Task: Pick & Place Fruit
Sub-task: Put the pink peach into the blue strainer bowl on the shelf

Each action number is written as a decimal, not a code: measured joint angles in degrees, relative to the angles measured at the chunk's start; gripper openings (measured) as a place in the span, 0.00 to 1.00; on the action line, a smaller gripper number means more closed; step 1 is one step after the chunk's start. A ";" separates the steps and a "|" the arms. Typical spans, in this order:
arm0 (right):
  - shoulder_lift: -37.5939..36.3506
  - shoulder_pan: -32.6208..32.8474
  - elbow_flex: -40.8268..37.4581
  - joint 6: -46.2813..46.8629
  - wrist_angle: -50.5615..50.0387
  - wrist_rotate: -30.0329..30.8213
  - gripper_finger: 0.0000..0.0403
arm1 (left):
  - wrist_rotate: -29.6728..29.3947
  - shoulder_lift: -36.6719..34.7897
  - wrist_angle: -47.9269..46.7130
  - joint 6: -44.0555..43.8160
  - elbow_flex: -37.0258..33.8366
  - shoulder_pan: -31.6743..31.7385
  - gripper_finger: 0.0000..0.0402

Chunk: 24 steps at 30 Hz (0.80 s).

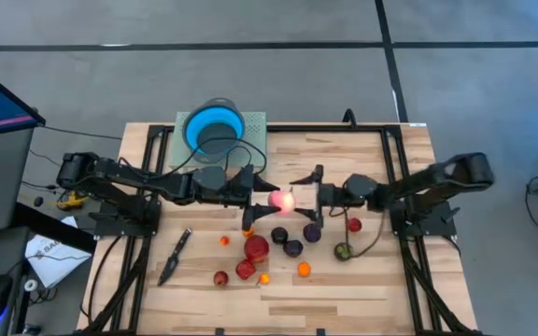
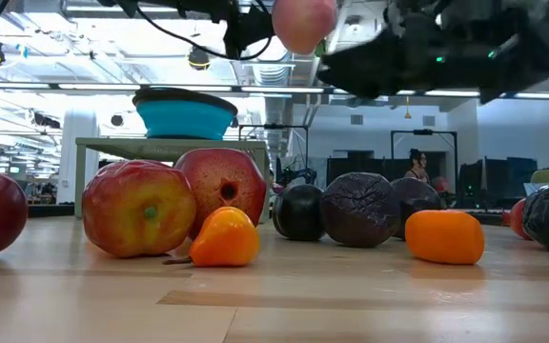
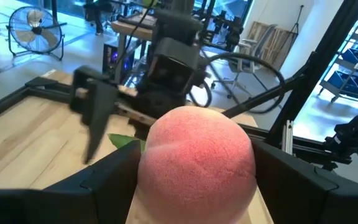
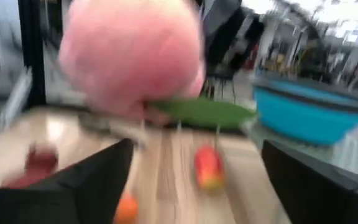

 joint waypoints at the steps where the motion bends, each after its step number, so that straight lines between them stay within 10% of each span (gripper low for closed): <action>1: 2.81 -0.18 0.00 1.30 6.01 -0.44 0.92 | 0.00 0.00 0.29 0.83 0.00 0.00 0.71; 5: 13.86 -0.15 0.34 5.00 26.20 -2.09 0.98 | 0.94 -0.15 2.35 3.12 0.08 -0.09 0.71; 12: 21.10 0.32 9.33 8.58 24.69 -13.00 0.99 | 1.68 -0.04 4.25 5.96 0.02 0.01 0.71; 24: 15.03 -0.11 5.90 8.05 25.67 -10.08 0.99 | 2.40 -0.13 4.53 7.45 0.04 0.00 0.71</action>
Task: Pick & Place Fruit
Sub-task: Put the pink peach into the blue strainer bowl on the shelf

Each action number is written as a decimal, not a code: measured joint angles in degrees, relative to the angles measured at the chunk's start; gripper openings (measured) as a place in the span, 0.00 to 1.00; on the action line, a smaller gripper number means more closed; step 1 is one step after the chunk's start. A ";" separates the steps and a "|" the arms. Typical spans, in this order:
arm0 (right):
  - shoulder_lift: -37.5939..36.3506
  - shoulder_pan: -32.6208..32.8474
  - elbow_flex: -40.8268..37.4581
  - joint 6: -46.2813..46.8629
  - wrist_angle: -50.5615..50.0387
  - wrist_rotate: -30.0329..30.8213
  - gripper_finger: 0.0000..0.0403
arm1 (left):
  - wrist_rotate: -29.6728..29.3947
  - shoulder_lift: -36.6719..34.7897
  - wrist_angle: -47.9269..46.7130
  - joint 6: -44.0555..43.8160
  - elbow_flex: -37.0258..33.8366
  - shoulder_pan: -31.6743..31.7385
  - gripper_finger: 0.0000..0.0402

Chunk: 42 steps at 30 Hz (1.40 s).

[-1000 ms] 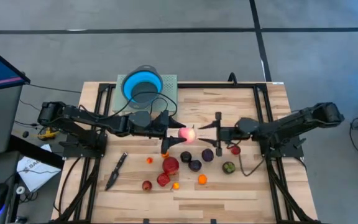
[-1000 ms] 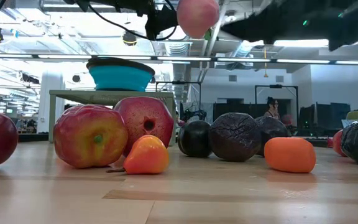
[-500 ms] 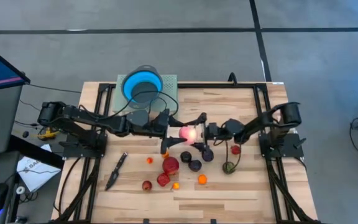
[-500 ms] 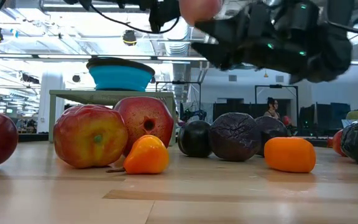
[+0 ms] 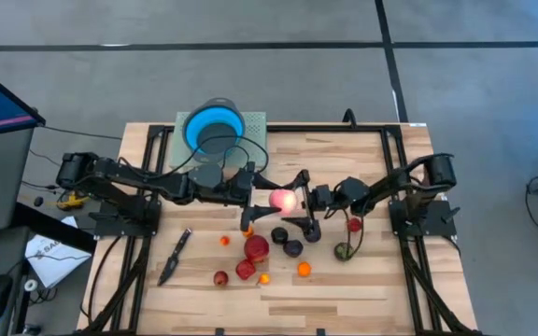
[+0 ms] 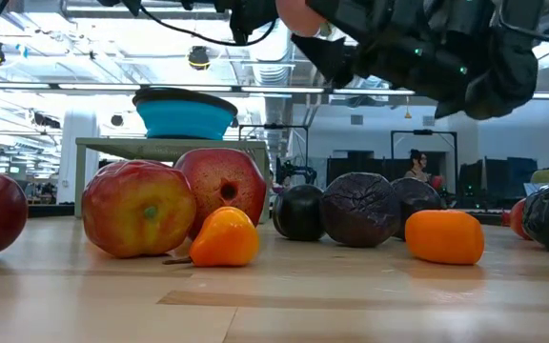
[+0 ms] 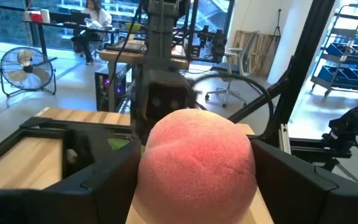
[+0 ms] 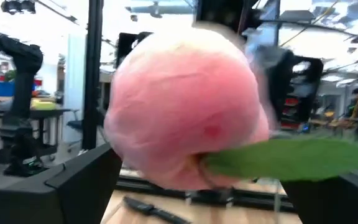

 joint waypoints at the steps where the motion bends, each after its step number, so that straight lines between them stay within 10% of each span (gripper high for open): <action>1: -0.82 -0.06 -0.32 -0.06 -0.13 -0.12 0.99 | -0.11 -0.02 0.25 0.07 0.00 0.04 0.71; 27: -6.20 1.07 2.13 0.10 -9.34 -4.61 0.81 | 0.12 -0.14 -1.18 0.86 -0.09 0.14 0.73; 42: -20.00 5.46 19.20 -10.66 -89.74 19.74 0.80 | -7.52 -6.02 -25.16 -6.89 -0.04 4.65 0.90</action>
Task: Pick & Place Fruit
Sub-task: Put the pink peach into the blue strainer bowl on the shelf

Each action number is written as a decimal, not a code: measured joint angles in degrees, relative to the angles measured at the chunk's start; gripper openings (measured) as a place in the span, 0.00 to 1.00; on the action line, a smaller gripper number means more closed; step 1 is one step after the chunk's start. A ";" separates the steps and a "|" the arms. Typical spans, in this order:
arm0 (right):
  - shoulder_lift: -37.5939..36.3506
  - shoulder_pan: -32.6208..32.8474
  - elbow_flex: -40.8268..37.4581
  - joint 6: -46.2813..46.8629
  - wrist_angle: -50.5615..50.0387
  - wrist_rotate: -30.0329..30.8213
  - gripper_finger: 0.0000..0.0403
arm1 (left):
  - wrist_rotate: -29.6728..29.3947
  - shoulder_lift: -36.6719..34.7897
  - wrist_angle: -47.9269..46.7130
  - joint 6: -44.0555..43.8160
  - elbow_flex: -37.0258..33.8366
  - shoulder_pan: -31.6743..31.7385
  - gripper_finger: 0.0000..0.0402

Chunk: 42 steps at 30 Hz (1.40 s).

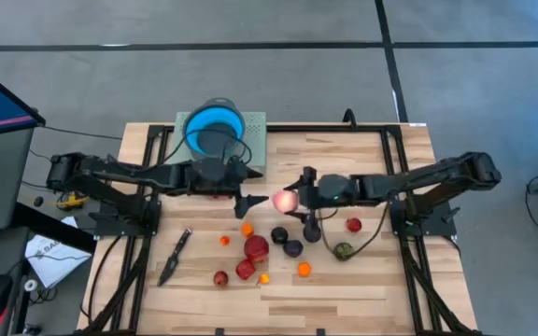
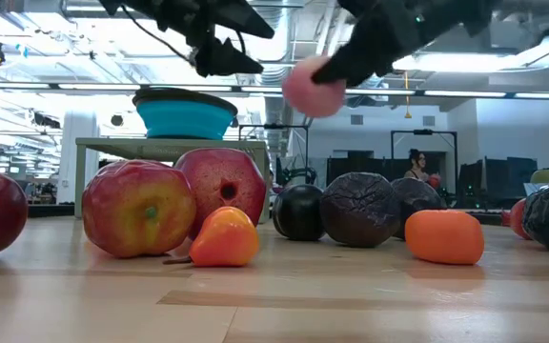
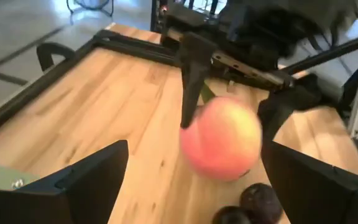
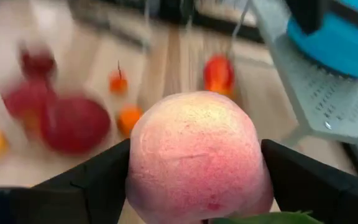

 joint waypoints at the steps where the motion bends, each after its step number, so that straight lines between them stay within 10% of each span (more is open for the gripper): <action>1: 0.77 0.66 1.99 -2.31 -4.22 2.02 0.80 | 0.68 0.43 -0.18 -1.37 0.03 0.23 0.90; 14: 15.69 -2.73 21.45 -10.33 -35.16 0.07 0.80 | 7.24 4.33 -0.37 -0.66 0.00 -0.81 0.85; 42: 27.03 -8.36 22.02 -7.24 -26.77 -10.02 0.97 | 6.58 4.32 -1.48 1.64 0.02 -2.95 0.79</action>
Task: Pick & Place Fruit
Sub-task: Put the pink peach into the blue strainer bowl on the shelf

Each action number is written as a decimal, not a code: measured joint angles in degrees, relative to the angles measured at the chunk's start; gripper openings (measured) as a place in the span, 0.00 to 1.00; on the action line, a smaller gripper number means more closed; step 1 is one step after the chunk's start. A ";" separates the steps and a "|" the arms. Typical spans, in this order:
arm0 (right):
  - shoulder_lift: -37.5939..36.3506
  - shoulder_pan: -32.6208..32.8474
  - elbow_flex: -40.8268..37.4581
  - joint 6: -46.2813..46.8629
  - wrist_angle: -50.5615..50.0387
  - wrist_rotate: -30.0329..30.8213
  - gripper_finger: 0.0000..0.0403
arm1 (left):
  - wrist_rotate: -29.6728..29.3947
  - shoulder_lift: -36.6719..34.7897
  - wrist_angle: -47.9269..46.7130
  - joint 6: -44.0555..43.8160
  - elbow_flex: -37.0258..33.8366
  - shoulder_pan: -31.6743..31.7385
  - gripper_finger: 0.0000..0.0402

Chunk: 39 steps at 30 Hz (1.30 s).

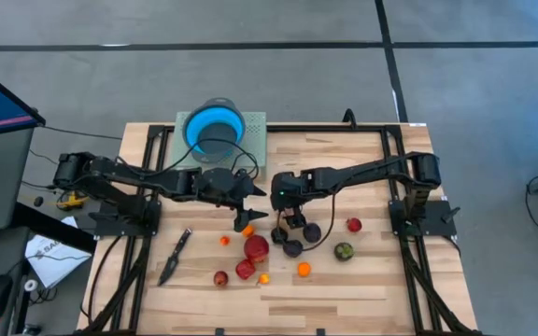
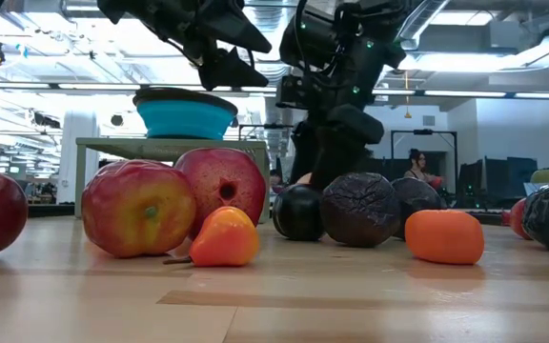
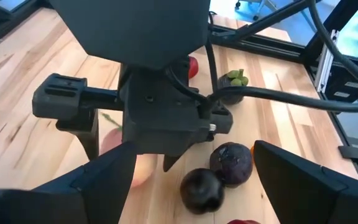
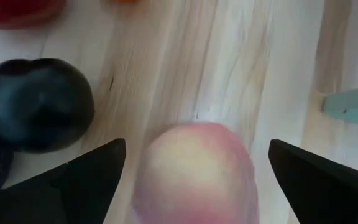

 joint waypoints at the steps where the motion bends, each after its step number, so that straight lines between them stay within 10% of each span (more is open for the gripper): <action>1: -0.03 0.00 0.00 0.39 0.02 -0.02 0.97 | -0.01 0.00 -0.01 0.53 0.00 -0.11 0.79; 11: -14.14 1.48 -3.09 7.29 -7.34 0.14 0.94 | -0.02 1.38 0.53 6.00 0.75 -0.19 0.78; 25: -43.38 12.69 -36.70 40.04 8.97 15.48 0.94 | 2.00 25.47 -13.98 11.72 26.56 4.71 0.85; 39: -45.99 21.08 -41.87 43.10 20.12 26.82 0.94 | -6.95 38.16 -22.05 13.71 34.86 5.53 0.93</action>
